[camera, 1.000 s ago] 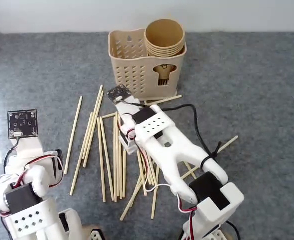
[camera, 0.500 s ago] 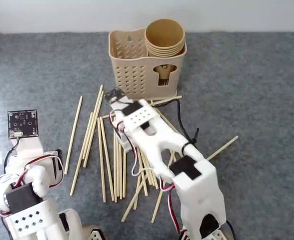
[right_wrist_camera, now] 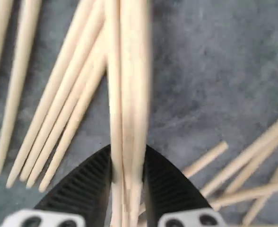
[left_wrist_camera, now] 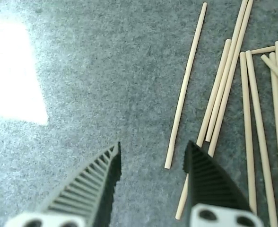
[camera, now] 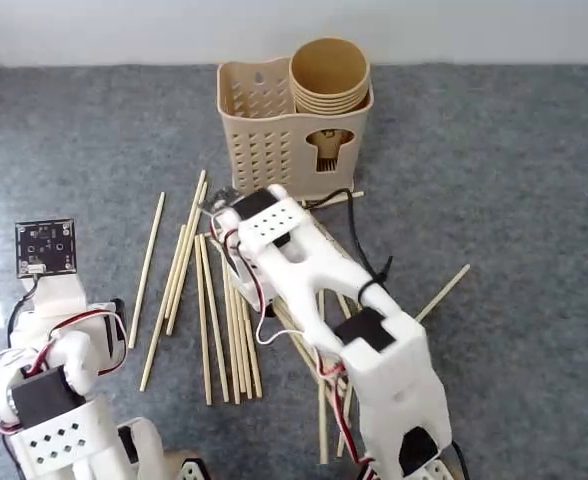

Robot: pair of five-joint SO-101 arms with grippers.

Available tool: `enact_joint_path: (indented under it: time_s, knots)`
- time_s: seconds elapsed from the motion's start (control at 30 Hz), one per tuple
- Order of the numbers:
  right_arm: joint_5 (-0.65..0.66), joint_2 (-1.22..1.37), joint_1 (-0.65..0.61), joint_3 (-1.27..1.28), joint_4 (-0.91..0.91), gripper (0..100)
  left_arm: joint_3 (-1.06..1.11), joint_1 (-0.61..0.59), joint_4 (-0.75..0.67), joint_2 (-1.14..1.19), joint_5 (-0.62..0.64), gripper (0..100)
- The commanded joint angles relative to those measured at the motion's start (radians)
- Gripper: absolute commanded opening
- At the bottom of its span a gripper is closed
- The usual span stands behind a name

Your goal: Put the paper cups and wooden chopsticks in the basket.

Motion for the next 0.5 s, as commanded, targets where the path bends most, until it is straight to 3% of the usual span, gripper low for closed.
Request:
enact_joint_path:
  time_s: [0.0,0.27,0.47]
  knots:
    - [0.043,-0.188,0.016,-0.011,0.108,1.0,-0.01,-0.002,-0.006,0.002,-0.003,21]
    - [0.031,-0.354,0.113,-0.014,0.176,1.0,-0.01,0.0,-0.006,0.002,-0.003,21]
    - [-0.091,-0.417,0.142,-0.017,0.13,1.0,-0.01,0.0,-0.006,0.002,-0.003,21]
